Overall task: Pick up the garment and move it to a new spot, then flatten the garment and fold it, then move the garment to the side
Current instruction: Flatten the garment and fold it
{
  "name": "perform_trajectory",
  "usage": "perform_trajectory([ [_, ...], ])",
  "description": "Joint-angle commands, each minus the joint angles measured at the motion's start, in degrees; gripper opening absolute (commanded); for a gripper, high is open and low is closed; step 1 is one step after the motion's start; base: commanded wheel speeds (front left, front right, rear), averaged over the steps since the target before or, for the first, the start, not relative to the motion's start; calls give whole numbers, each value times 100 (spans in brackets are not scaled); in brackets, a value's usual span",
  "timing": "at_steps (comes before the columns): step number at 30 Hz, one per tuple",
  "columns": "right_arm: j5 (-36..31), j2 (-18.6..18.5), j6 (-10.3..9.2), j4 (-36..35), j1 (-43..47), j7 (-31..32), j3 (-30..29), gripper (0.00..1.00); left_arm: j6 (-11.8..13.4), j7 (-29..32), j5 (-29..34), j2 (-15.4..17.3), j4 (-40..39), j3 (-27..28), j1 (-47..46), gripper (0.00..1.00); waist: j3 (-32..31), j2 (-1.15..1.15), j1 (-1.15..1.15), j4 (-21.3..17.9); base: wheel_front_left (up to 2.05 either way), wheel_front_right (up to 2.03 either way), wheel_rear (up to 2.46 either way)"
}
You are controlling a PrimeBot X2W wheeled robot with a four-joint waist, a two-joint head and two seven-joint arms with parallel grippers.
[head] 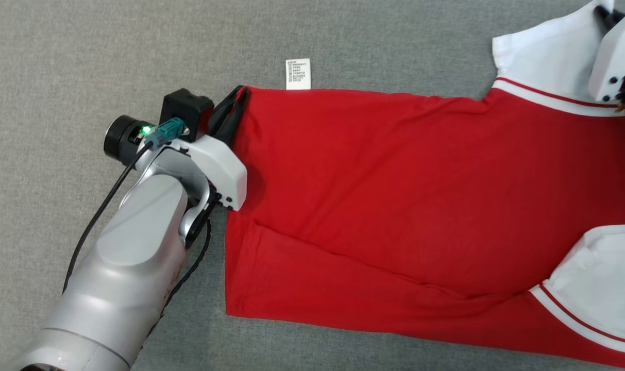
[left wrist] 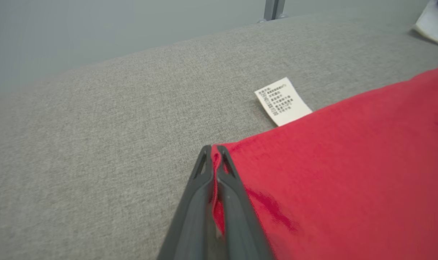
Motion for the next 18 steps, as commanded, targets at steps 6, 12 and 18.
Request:
perform_trajectory([
  [6, 760, -253, -2, -472, 619, -406, 330, 0, 33, -140, -97, 160, 32, 20, 240, 0, -488, 0, 0, -295, 0, 0, 0],
  [12, 1502, -713, -2, -1280, 1439, -750, 581, 0, 39, -223, -146, 300, -111, 5, 541, 0, -942, 0, 0, -482, 0, 0, 0],
  [18, 2009, -1029, -2, -2108, 2330, -1085, 561, 0, 56, -257, -229, 438, -406, -11, 1001, 0, -1421, 0, 0, -629, 0, 0, 0],
])
